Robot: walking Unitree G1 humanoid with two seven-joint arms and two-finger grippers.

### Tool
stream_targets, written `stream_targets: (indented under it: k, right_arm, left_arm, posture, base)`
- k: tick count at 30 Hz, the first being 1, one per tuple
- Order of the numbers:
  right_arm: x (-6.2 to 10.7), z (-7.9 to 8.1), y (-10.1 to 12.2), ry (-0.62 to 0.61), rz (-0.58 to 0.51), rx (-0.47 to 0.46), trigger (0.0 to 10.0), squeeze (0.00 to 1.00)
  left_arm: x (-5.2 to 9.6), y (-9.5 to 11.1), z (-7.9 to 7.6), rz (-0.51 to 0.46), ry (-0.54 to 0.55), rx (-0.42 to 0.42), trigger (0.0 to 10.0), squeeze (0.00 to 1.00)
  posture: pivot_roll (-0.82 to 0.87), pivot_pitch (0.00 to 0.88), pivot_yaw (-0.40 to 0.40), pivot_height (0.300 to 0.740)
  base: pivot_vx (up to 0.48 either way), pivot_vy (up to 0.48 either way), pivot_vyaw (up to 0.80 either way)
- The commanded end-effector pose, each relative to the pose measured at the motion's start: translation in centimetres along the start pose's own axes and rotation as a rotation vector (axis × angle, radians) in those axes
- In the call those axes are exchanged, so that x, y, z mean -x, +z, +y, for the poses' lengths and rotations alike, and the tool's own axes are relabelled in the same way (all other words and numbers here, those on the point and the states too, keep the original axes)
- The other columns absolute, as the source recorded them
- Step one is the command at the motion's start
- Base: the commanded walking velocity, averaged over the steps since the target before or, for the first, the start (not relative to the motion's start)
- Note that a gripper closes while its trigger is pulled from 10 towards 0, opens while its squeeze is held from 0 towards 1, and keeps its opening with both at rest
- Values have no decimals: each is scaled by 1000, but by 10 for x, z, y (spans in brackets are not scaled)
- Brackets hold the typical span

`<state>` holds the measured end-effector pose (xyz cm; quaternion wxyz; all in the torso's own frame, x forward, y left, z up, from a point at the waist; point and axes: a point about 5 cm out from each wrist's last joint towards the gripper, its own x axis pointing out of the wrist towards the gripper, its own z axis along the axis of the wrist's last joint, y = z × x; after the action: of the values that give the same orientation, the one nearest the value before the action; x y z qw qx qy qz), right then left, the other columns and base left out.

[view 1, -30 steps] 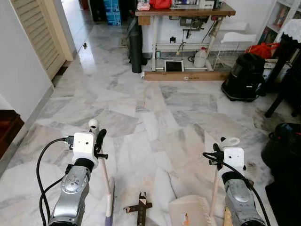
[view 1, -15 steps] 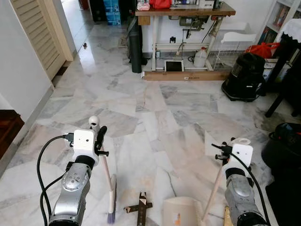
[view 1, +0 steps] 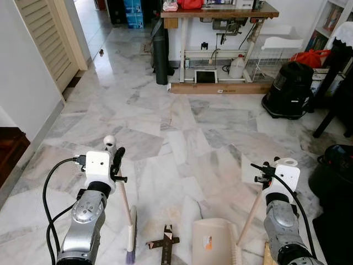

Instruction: Sweep floor

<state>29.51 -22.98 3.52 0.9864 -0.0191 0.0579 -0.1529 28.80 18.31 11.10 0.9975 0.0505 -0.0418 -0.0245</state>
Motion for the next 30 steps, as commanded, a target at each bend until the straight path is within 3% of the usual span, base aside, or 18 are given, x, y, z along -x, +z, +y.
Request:
stream_targets:
  k: [1, 6, 11, 20, 30]
  right_arm:
    - [-5, 2, 8, 2, -35, -2, 10000, 0]
    - [-4, 4, 7, 0, -26, -5, 10000, 0]
    - [8, 10, -17, -31, 83, -24, 10000, 0]
    - [16, 13, -27, -12, 113, -6, 10000, 0]
    - [16, 14, -26, 3, 103, 6, 10000, 0]
  left_arm:
    - [-2, 12, 5, -48, 14, 5, 10000, 0]
    - [-2, 14, 6, -49, 22, 14, 10000, 0]
    - [-5, 19, 9, -39, 33, 92, 10000, 0]
    - [-17, 19, 4, 1, -13, 221, 10000, 0]
    - [-24, 11, -1, 77, -126, 223, 10000, 0]
  posture:
    - [62, 0, 28, 740]
    - [71, 0, 32, 740]
    - [96, 0, 42, 740]
    - [105, 0, 48, 740]
    - [88, 0, 55, 740]
  base:
    - [0, 0, 0]
    - [0, 0, 0]
    - [0, 0, 0]
    - [0, 0, 0]
    - [0, 0, 0]
